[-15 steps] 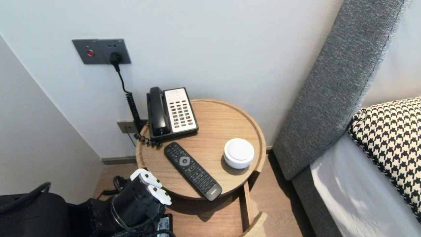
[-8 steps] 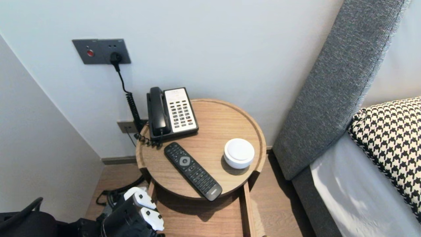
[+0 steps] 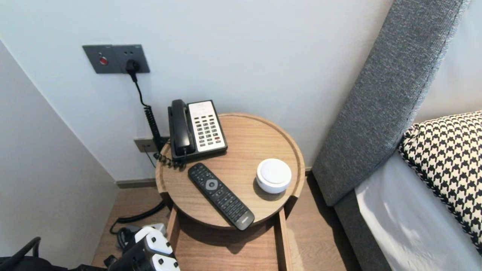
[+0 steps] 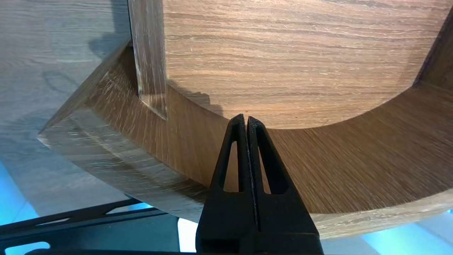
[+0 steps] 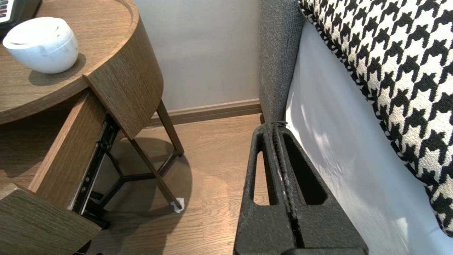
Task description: Open the nightstand drawer
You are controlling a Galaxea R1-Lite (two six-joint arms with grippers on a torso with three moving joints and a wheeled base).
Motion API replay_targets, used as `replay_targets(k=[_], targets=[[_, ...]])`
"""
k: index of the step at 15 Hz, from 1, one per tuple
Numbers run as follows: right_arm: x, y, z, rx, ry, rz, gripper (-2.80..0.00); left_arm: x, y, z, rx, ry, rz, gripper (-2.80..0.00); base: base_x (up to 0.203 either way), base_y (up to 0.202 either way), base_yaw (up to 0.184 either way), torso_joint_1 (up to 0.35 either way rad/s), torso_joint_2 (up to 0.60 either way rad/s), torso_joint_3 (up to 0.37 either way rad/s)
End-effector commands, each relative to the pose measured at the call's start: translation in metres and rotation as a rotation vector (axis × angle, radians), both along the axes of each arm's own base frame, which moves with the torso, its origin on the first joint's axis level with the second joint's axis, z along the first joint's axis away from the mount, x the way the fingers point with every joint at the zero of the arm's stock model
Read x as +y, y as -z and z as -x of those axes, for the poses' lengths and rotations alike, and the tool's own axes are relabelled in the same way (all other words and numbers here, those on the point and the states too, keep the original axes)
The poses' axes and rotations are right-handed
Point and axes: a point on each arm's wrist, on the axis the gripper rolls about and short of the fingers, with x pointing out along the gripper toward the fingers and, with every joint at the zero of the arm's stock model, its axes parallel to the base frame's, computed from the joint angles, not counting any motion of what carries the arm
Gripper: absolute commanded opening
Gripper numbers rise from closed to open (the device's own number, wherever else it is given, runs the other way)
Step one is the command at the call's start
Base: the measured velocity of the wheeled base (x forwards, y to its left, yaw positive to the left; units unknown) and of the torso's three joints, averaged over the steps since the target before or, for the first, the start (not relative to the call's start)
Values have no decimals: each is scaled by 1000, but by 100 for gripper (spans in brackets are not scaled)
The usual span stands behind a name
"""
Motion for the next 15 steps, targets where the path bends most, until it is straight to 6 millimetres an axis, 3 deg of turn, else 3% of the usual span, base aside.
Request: replay_targets(k=[1, 6, 10, 15], targets=[[0, 8, -2, 28, 0, 0, -280, 2, 1, 3, 6, 1, -3, -280, 0, 0, 0, 0, 0, 0], [0, 8, -2, 27, 0, 0, -280, -4, -6, 0, -44, -3, 34, -280, 0, 0, 0, 0, 0, 0], [0, 8, -2, 28, 0, 0, -280, -16, -46, -22, -189, -24, 158, -280, 0, 0, 0, 0, 0, 0], [0, 8, -2, 27, 0, 0, -280, -2, -110, -53, -398, -40, 207, -280, 0, 0, 0, 0, 0, 0]])
